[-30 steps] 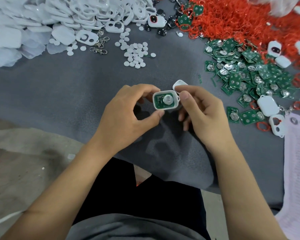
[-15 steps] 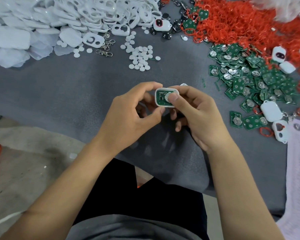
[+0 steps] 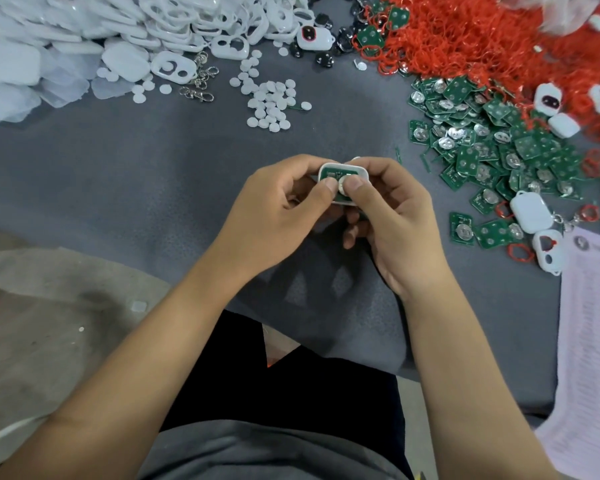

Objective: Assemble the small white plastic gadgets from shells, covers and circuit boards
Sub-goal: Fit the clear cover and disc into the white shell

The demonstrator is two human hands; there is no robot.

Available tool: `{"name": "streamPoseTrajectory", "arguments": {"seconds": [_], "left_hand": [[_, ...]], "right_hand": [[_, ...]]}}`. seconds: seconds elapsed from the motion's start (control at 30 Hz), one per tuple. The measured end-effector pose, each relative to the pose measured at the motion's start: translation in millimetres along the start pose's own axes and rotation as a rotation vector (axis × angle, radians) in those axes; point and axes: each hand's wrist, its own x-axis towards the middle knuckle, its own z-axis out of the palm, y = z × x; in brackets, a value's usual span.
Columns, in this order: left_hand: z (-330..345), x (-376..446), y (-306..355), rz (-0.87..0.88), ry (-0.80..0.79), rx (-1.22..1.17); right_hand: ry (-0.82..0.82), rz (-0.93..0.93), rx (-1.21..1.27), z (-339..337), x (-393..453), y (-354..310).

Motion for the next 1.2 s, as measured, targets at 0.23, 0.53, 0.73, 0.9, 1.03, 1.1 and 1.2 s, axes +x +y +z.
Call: {"name": "streamPoseTrajectory", "arguments": {"seconds": [0.23, 0.53, 0.73, 0.9, 1.03, 1.1, 1.2], "left_hand": [[-2.6, 0.0, 2.4, -0.008, -0.025, 0.021], [-7.2, 2.5, 2.5, -0.033, -0.084, -0.094], [-7.2, -1.8, -1.6, 0.000, -0.052, -0.075], [-7.4, -2.6, -2.2, 0.027, -0.064, -0.070], [-7.2, -2.4, -4.6, 0.039, -0.056, -0.061], [-7.1, -2.3, -5.1, 0.041, -0.052, -0.056], [-7.1, -1.4, -5.4, 0.038, -0.048, -0.049]], "right_hand": [[0.012, -0.067, -0.032, 1.8, 0.8, 3.8], [0.044, -0.061, -0.047, 2.9, 0.4, 3.6], [0.044, -0.058, -0.050, 4.5, -1.7, 4.2], [0.055, -0.062, -0.073, 5.2, -2.8, 3.9], [0.068, -0.063, -0.102, 6.3, -3.4, 4.5], [0.068, -0.058, -0.104, 6.5, -3.6, 3.8], [0.077, -0.056, -0.117, 6.7, -3.5, 2.4]]}}
